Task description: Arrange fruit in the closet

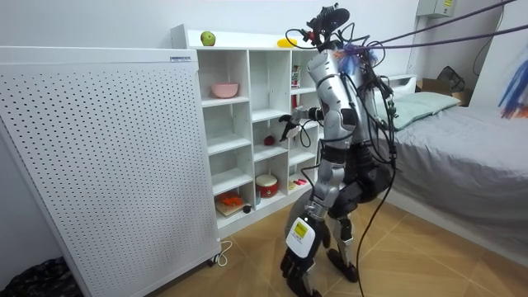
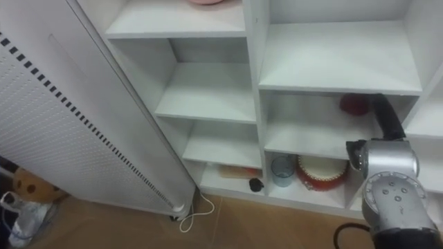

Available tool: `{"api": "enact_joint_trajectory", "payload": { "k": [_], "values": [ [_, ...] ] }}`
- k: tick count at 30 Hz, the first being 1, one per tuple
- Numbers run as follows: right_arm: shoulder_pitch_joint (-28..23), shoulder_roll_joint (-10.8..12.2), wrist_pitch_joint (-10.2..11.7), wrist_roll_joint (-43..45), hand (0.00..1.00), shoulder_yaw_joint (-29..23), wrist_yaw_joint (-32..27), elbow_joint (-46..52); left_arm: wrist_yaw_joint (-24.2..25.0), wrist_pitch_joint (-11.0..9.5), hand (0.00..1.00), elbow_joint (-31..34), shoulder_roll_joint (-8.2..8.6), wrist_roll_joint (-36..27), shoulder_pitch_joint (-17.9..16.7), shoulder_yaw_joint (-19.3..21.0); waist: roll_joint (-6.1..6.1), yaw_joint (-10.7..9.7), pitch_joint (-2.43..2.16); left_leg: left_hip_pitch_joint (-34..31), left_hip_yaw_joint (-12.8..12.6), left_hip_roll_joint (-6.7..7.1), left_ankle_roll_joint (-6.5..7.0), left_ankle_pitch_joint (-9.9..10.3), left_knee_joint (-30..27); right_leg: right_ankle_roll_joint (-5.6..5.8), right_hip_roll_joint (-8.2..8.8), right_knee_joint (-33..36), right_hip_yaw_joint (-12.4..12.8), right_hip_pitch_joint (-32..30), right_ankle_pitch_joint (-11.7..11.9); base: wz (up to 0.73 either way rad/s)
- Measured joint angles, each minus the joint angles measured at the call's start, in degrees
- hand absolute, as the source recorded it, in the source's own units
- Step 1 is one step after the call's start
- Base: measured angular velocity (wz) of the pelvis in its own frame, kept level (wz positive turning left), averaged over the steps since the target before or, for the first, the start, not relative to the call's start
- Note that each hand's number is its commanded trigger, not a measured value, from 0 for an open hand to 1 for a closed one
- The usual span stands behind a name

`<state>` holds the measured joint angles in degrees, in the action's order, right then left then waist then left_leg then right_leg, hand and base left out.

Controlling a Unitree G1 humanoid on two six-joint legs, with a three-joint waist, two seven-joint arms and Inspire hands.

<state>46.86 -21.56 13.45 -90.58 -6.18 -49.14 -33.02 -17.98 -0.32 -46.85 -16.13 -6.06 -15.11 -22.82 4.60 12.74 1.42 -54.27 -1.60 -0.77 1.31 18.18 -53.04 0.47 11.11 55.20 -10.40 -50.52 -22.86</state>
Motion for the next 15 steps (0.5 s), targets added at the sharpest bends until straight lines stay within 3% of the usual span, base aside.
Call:
{"api": "enact_joint_trajectory", "payload": {
  "k": [3,9,15],
  "values": [
    [-1.4,0.0,-1.1,-0.1,0.00,0.0,4.1,-3.1,1.4,0.3,0.00,-0.2,-0.02,0.0,0.1,0.3,-0.30,0.0,0.15,2.7,-0.1,0.16,0.08,0.0,1.1,0.21,0.08,-1.0,-0.1,2.7,0.1,0.00],
    [-6.5,-0.1,-3.7,-2.1,0.00,-0.1,20.1,-19.8,5.4,1.3,0.00,-2.1,-0.11,-0.1,0.0,2.7,-1.76,-0.2,0.70,9.5,-0.1,0.35,-0.07,-0.1,5.0,0.54,-0.23,-5.4,-0.9,9.7,0.6,0.01],
    [-17.9,0.8,-6.1,-0.8,0.00,0.5,33.8,-28.1,8.8,1.4,0.00,-8.1,0.17,0.3,2.2,6.8,-2.57,-0.6,0.79,17.2,-0.9,-0.41,-0.08,-0.3,10.6,1.04,-1.64,-12.2,-1.1,17.4,2.1,-0.10]
  ]
}}
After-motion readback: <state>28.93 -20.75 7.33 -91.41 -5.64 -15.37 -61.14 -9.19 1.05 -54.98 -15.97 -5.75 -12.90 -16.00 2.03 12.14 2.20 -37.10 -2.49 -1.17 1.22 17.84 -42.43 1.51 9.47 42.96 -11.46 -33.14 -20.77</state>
